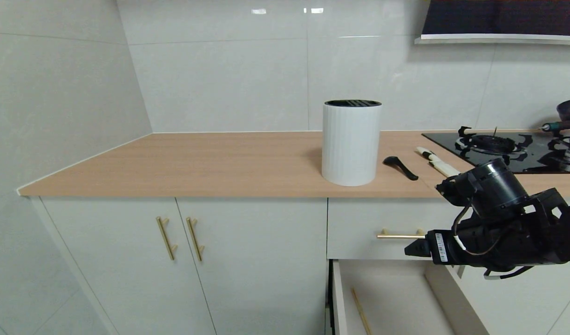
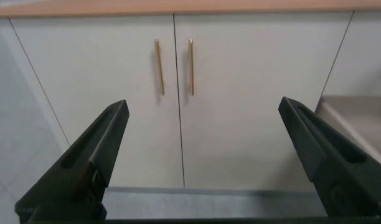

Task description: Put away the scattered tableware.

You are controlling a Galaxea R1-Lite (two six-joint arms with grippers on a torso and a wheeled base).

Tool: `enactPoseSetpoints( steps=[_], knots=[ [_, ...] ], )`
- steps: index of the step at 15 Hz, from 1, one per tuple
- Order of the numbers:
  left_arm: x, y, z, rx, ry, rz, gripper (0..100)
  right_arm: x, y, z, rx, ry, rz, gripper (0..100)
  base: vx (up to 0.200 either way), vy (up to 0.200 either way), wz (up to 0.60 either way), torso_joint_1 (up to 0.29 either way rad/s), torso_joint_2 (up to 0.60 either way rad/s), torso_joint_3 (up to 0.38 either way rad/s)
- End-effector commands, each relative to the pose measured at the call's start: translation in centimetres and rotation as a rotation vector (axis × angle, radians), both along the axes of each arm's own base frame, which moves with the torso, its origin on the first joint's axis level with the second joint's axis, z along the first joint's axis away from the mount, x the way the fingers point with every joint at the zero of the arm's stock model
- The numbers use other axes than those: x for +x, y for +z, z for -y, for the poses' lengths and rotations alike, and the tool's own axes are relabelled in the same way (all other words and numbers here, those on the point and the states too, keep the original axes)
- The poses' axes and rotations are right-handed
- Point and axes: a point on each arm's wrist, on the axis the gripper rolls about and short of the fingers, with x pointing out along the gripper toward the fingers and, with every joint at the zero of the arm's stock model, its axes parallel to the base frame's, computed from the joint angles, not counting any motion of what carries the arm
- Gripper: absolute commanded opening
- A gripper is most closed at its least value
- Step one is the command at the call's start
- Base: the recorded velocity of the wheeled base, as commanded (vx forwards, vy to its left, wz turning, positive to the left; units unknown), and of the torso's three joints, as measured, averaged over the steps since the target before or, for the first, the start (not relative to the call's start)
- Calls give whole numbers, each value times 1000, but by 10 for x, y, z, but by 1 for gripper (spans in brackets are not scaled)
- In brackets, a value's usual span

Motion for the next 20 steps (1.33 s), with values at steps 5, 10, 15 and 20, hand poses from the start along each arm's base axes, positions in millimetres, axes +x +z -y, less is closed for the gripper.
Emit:
enactPoseSetpoints(
  steps=[5, 10, 15, 20],
  knots=[
    [0, 0, 0, 0, 0, 0, 100, 0, -3, -1, -5, 3, -9, 100, 0, 0, 0, 198, -476, -274],
    [0, 0, 0, 0, 0, 0, 100, -2, 0, 3, -37, -6, 17, 100, 0, 0, 0, 123, -274, -157],
    [0, 0, 0, 0, 0, 0, 100, 69, 17, 31, -69, 53, 237, 100, 0, 0, 0, 0, 0, 0],
    [0, 0, 0, 0, 0, 0, 100, 139, -6, 45, -91, 98, 245, 100, 0, 0, 0, 0, 0, 0]
  ],
)
